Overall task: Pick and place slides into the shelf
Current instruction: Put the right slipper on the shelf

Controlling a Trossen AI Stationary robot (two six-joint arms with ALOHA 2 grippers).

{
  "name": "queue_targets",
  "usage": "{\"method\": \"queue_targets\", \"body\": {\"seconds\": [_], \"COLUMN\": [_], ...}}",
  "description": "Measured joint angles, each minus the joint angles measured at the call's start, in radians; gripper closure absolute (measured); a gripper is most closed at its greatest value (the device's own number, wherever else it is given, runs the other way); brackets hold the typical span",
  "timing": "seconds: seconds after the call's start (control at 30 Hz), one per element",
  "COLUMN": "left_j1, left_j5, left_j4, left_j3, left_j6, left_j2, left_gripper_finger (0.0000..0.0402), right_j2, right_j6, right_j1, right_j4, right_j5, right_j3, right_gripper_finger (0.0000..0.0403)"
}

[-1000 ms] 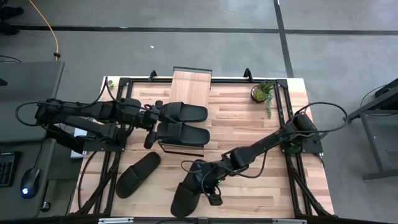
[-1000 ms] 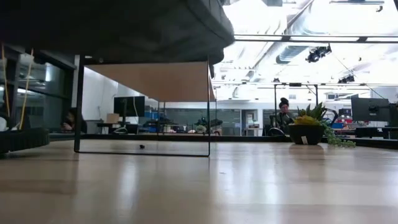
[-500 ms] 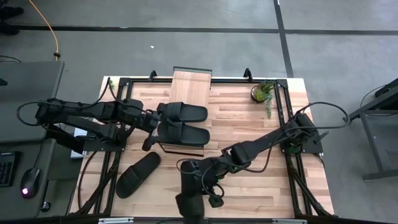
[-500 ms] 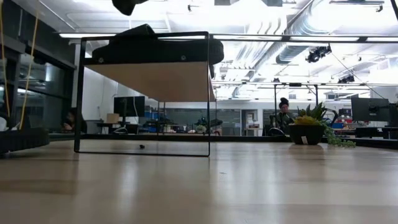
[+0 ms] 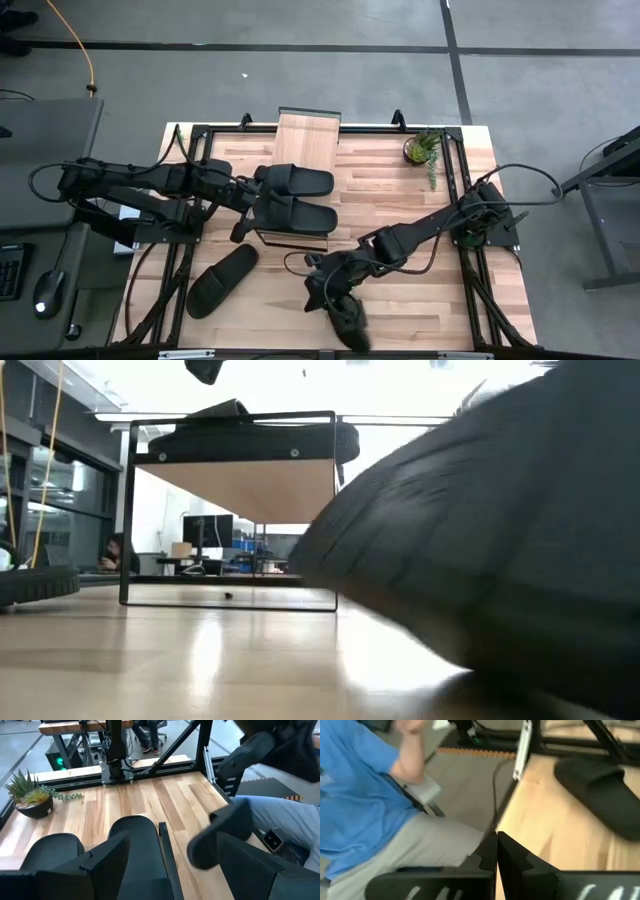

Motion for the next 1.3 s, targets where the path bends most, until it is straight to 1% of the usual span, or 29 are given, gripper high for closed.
{"method": "queue_targets", "body": {"seconds": [0.13,0.23,0.33,0.57,0.67,0.73,0.8,0.87,0.97,1.07,1.2,1.3], "left_j1": [0.0,0.0,0.0,0.0,0.0,0.0,-0.001,-0.016,-0.056,-0.096,-0.125,-0.126], "left_j5": [0.003,0.026,0.045,0.048,0.05,0.076,0.113,0.129,0.13,0.131,0.113,0.101], "left_j4": [-0.002,-0.002,-0.003,0.016,0.018,0.017,0.017,0.017,0.02,0.03,0.03,0.03], "left_j3": [0.0,0.0,0.0,0.0,0.0,0.0,0.0,0.0,0.0,0.0,0.0,0.0], "left_j6": [-0.042,-0.076,-0.083,-0.103,-0.108,-0.126,-0.148,-0.157,-0.156,-0.155,-0.153,-0.153], "left_j2": [0.0,0.006,0.019,0.055,0.055,0.055,0.055,0.058,0.078,0.094,0.102,0.103], "left_gripper_finger": [0.0121,0.0121,0.0121,0.0121,0.0121,0.0121,0.0121,0.0121,0.0121,0.0121,0.0121,0.0121], "right_j2": [0.001,0.001,0.001,0.001,0.001,0.001,0.002,0.002,0.004,0.002,0.003,0.003], "right_j6": [0.031,0.061,0.085,0.117,0.122,0.137,0.147,0.159,0.179,0.208,0.206,0.205], "right_j1": [0.011,0.018,0.026,0.049,0.055,0.057,0.057,0.056,0.057,0.061,0.087,0.112], "right_j4": [-0.071,-0.138,-0.17,-0.276,-0.298,-0.299,-0.303,-0.291,-0.288,-0.249,-0.225,-0.209], "right_j5": [0.051,0.108,0.144,0.25,0.291,0.31,0.316,0.316,0.316,0.303,0.295,0.294], "right_j3": [-0.008,-0.008,-0.008,-0.008,-0.011,-0.029,-0.052,-0.089,-0.14,-0.182,-0.195,-0.197], "right_gripper_finger": [0.0402,0.0403,0.0403,0.0403,0.0403,0.0403,0.0403,0.0403,0.0403,0.0403,0.0403,0.0403]}}
